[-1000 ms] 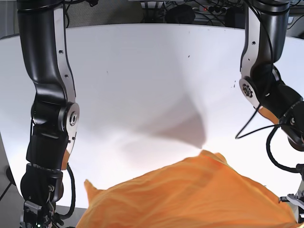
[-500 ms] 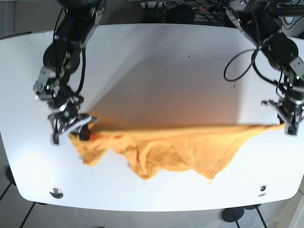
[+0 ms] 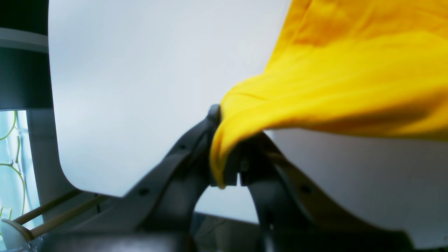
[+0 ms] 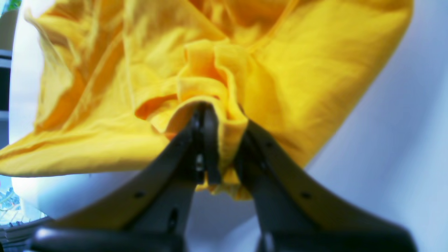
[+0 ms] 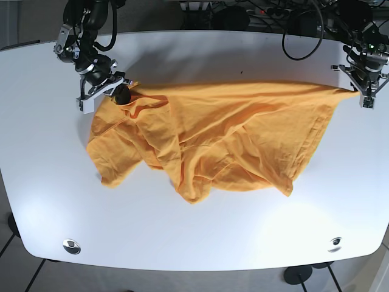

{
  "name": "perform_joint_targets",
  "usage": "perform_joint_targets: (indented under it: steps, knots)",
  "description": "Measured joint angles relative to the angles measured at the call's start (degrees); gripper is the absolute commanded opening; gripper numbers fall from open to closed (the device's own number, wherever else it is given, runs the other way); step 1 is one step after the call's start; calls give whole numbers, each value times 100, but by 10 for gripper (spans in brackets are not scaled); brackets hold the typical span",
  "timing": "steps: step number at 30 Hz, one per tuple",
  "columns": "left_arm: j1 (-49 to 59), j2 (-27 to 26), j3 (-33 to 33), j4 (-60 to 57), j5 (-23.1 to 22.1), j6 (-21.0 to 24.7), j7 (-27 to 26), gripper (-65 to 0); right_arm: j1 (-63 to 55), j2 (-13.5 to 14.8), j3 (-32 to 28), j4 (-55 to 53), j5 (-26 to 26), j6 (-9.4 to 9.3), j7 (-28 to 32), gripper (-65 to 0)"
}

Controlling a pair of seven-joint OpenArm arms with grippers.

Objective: Fold the T-shirt properly
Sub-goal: 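Regrasp the shirt edge near the right gripper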

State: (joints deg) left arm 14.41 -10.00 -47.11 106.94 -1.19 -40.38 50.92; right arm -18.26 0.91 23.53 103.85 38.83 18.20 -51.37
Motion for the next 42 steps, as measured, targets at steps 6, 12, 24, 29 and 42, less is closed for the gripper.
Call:
perform_joint_targets:
  steps: [6, 12, 24, 29, 42]
  knots:
    - [72, -4, -13, -2, 4, 2, -20, -650, -382, 369, -697, 1058, 15, 20, 24, -24]
    - [68, -7, 15, -2, 4, 2, -22, -650, 240, 1058, -1683, 997, -393, 0, 28, -24]
    - [66, -4, 190, -2, -7, 2, -50, -650, 2061, 761, -3665, -450, -2702, 105, 13, -24]
    - [68, -7, 186, -2, 4, 2, -44, -650, 3042, 494, -3646, -1808, -2793, 44, 85, -24]
    - [7, -2, 334, -4, 17, 2, -39, -650, 3550, 529, -3635, -3156, -1370, 17, 492, -537]
